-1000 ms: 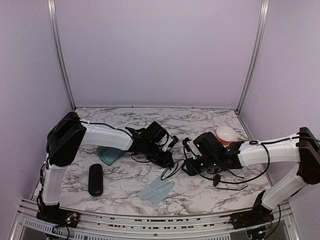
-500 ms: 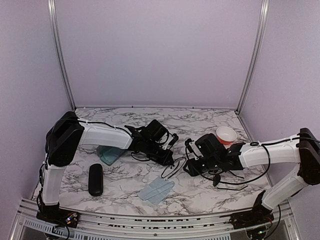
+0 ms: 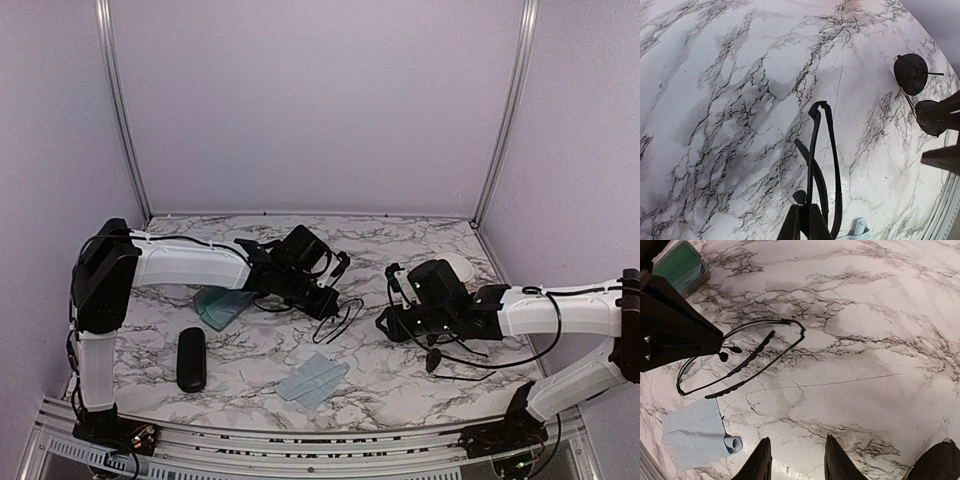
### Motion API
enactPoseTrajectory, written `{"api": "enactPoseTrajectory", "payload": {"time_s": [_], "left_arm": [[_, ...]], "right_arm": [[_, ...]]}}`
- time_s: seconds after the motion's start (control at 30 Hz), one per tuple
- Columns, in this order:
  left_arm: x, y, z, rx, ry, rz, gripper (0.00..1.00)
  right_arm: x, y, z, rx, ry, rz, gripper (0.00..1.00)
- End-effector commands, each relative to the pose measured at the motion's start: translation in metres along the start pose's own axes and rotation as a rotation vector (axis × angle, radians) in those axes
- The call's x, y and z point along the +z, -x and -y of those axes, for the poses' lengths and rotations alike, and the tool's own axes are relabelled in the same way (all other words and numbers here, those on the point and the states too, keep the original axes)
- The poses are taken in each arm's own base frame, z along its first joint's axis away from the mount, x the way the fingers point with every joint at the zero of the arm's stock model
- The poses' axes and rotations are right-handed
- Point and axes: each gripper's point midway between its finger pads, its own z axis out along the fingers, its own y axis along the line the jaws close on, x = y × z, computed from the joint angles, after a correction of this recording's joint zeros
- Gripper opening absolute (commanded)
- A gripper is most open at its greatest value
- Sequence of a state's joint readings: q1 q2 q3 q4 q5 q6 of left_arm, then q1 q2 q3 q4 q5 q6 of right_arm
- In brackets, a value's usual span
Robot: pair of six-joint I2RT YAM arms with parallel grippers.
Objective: Organize the sunglasses
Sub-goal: Pick up the sunglasses from the center of the board, then adjust the right temple of the sunglasses.
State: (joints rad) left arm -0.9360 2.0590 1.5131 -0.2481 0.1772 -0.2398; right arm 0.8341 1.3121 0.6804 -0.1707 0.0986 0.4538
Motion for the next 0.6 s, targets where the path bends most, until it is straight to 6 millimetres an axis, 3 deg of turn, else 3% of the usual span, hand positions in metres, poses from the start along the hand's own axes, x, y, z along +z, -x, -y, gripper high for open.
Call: {"api": "enactPoseTrajectory", "payload": {"time_s": [0.0,0.3,0.57], "left_arm": [[-0.041,0.008,-0.02,0.024,0.091,0.037,0.02],[-0.083,0.006,-0.058,0.031,0.228,0.064,0.02],[-0.098,0.01,-0.053,0.02,0.213,0.092,0.02]], "right_arm": [[-0.009,0.016,0.011,0.043,-0.019,0.07,0.36],[-0.011,0.017,0.014,0.055,-0.016,0.083,0.36],[-0.009,0.031,-0.006,0.069,0.077,0.114,0.35]]}}
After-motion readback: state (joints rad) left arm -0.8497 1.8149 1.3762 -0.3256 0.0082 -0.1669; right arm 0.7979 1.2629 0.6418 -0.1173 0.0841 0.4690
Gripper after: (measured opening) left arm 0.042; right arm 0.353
